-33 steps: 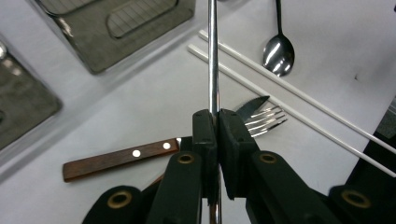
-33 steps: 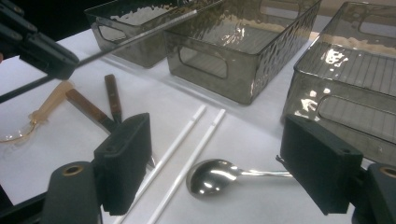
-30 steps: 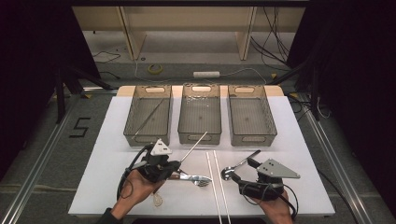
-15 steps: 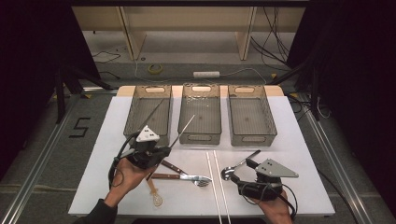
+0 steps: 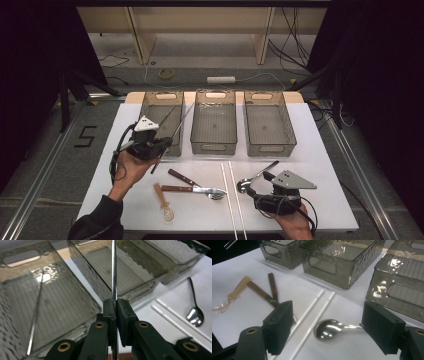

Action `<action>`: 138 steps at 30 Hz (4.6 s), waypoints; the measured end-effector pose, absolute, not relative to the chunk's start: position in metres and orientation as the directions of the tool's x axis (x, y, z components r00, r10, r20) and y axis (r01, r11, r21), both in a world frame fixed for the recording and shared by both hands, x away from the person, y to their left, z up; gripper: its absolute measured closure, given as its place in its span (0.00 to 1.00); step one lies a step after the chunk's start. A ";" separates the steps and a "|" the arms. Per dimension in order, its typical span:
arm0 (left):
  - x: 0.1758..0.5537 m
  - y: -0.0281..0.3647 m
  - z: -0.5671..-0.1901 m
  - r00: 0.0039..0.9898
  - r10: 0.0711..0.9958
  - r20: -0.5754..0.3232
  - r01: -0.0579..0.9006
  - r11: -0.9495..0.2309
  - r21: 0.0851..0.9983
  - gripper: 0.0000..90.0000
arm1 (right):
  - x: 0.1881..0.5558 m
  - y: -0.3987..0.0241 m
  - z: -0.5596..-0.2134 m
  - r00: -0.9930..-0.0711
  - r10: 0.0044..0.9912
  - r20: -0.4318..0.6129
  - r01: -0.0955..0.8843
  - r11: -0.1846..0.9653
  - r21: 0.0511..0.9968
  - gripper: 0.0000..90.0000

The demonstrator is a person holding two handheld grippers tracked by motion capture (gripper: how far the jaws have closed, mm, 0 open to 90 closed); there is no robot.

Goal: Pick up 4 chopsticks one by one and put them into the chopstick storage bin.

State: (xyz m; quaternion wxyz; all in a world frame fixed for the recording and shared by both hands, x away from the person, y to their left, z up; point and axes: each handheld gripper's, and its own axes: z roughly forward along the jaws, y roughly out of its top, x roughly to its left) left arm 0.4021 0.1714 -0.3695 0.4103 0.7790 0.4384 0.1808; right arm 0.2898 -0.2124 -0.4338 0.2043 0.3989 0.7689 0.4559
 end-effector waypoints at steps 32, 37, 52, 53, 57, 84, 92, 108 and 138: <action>0.502 0.205 -0.379 0.366 0.929 -0.054 0.573 -0.179 0.800 0.94 | 0.291 -0.210 -0.435 -0.612 0.788 0.068 0.446 0.273 0.852 0.30; 0.509 0.207 -0.388 0.350 0.936 -0.047 0.579 -0.177 0.796 0.94 | 0.291 -0.210 -0.435 -0.614 0.786 0.071 0.446 0.272 0.853 0.31; 0.514 0.214 -0.406 0.329 0.943 -0.052 0.597 -0.165 0.785 0.94 | 0.291 -0.209 -0.436 -0.617 0.783 0.074 0.454 0.279 0.846 0.31; 0.514 0.214 -0.407 0.326 0.944 -0.048 0.598 -0.167 0.784 0.94 | 0.291 -0.209 -0.436 -0.620 0.782 0.073 0.453 0.280 0.846 0.31; 0.516 0.214 -0.412 0.314 0.948 -0.054 0.601 -0.155 0.784 0.94 | 0.291 -0.209 -0.436 -0.623 0.779 0.070 0.452 0.285 0.846 0.31; 0.442 0.200 -0.395 0.410 0.894 -0.180 0.577 -0.101 0.811 0.39 | 0.287 -0.183 -0.454 -0.597 0.801 0.053 0.566 0.373 0.736 0.56; 0.395 0.179 -0.399 0.519 0.838 -0.170 0.531 -0.159 0.833 0.32 | 0.287 -0.165 -0.469 -0.609 0.793 0.032 0.600 0.433 0.673 0.68; 0.354 0.161 -0.418 0.603 0.781 -0.162 0.510 -0.221 0.831 0.26 | 0.293 -0.158 -0.478 -0.586 0.810 0.030 0.645 0.443 0.623 0.82; 0.342 0.153 -0.423 0.625 0.767 -0.148 0.507 -0.255 0.823 0.26 | 0.280 -0.149 -0.486 -0.498 0.867 -0.002 0.657 0.379 0.652 0.95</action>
